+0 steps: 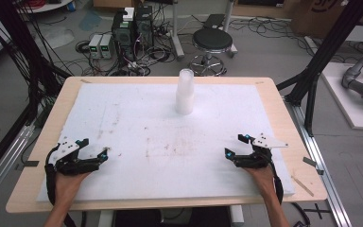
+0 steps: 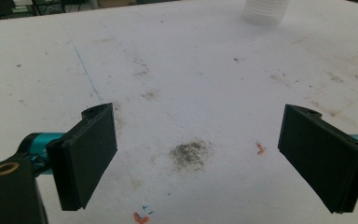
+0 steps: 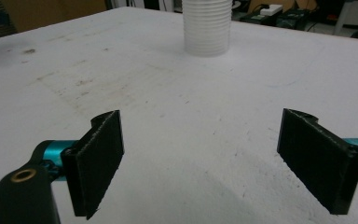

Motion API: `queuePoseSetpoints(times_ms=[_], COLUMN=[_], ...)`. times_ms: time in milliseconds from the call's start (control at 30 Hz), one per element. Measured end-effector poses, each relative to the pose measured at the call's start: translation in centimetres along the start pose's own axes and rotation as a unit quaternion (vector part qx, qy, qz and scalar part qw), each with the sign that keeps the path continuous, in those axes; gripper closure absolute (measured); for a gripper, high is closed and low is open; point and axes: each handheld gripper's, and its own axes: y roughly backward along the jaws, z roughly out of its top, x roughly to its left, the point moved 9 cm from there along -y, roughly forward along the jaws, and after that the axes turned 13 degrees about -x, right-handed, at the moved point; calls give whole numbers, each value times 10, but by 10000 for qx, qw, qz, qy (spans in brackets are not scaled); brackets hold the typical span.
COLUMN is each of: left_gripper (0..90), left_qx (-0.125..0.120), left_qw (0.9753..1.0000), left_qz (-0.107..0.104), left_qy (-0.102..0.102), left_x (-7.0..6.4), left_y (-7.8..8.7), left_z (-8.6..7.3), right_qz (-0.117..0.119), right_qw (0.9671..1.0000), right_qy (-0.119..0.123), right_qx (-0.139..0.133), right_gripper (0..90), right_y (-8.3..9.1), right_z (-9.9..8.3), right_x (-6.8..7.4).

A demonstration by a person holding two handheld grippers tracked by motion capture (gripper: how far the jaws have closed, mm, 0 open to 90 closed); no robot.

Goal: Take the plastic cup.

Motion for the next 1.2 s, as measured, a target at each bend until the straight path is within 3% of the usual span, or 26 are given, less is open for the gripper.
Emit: queuePoseSetpoints(times_ms=[300,400,767,900,1000,1033,1067,1200], left_gripper=[115,115,115,115,113,109,109,107], left_qx=[-59,-54,-80,-116,-140,-154,-157,-181], left_qw=[10000,10000,9999,9999,9999,9999,9999,9998], left_qz=[-21,-40,-36,16,33,46,57,42], left_qy=[14,17,49,18,16,27,30,39], left_x=[0,0,0,1,1,1,1,2], left_y=[1,1,1,2,2,2,2,3], left_z=[1,1,1,2,2,2,2,3], right_qz=[37,45,95,145,167,185,185,237], right_qw=[9997,9997,9998,9995,9994,9992,9992,9991], right_qy=[-235,-233,-106,-73,-16,33,33,155], right_qx=[71,-113,-143,-279,-311,-340,-340,-322], right_gripper=[140,140,140,140,140,140,140,140], right_y=[-2,0,-1,-3,-6,-9,-9,-20], right_z=[4,23,62,97,111,125,125,153], right_x=[-2,-2,-12,-20,-24,-29,-29,-37])
